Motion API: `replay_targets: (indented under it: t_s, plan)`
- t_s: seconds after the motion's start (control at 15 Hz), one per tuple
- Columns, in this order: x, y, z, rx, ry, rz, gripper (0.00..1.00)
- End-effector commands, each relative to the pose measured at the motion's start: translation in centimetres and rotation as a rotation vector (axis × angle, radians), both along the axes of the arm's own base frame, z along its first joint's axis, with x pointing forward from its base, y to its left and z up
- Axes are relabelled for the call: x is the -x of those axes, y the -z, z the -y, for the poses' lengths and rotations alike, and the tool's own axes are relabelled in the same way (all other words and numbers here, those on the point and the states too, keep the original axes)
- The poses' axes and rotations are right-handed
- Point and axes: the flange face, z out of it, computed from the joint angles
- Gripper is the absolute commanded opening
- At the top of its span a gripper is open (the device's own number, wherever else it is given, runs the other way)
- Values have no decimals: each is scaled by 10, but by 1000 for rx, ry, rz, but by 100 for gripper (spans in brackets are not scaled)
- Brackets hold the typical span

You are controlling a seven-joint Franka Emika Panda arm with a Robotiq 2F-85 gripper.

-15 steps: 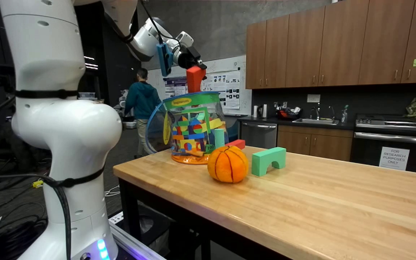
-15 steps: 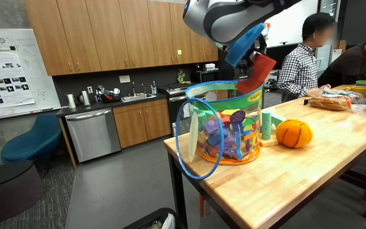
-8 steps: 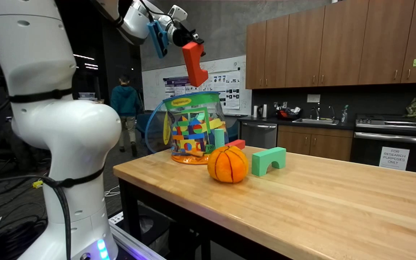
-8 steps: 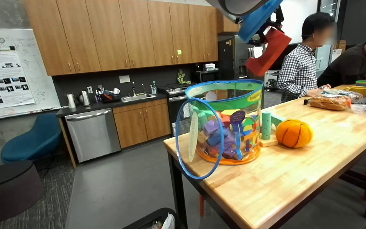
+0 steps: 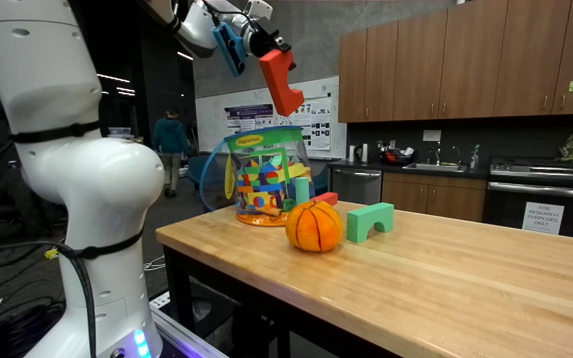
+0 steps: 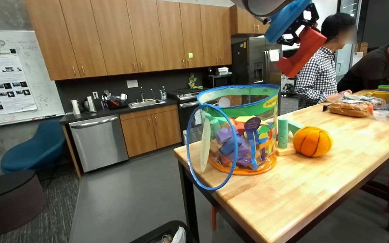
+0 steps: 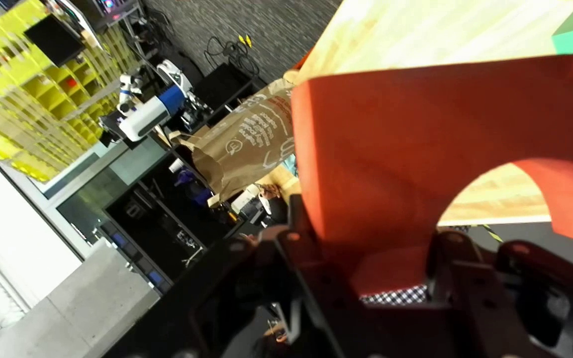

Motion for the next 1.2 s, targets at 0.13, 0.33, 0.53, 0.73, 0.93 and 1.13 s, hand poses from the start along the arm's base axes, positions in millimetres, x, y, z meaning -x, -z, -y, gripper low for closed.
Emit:
replay_targets:
  t_s: [0.13, 0.33, 0.53, 0.73, 0.93, 1.13]
  plan:
    - [0, 9, 73, -21, 122, -11, 19]
    - [-2, 14, 111, -35, 149, -6, 19]
    - [-6, 17, 148, -36, 143, 6, 19]
    - [-16, 13, 187, -12, 111, 11, 19]
    - [-27, 9, 223, 10, 68, 15, 19]
    - [-36, 10, 246, 8, 29, 22, 19]
